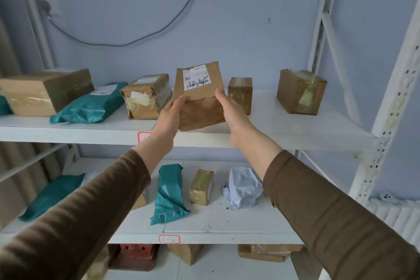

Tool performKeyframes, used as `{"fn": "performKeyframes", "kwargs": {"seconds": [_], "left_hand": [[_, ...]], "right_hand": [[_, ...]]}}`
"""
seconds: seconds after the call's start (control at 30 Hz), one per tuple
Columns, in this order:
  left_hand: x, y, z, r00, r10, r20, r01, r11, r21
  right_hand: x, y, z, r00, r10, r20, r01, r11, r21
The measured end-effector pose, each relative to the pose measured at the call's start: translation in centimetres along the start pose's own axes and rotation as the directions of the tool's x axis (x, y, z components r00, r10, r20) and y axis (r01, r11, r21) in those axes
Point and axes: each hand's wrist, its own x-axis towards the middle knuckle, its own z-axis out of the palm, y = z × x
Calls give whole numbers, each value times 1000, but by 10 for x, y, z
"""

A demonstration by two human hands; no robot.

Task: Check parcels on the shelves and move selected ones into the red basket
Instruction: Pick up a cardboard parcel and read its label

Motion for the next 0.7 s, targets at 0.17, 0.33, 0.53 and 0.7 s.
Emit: {"fn": "performKeyframes", "kwargs": {"seconds": [0.17, 0.33, 0.53, 0.7], "left_hand": [[74, -1, -2, 998, 44, -34, -40, 993, 112], [135, -18, 3, 999, -3, -53, 10, 991, 132], [174, -42, 8, 998, -51, -23, 55, 983, 173], [171, -31, 18, 973, 202, -108, -156, 931, 331]], "right_hand": [[58, 11, 21, 998, 67, 9, -68, 992, 107], [102, 21, 40, 998, 44, -34, -39, 991, 129], [133, 37, 36, 994, 101, -31, -98, 992, 77], [132, 43, 21, 956, -206, -207, 200, 978, -51]]}}
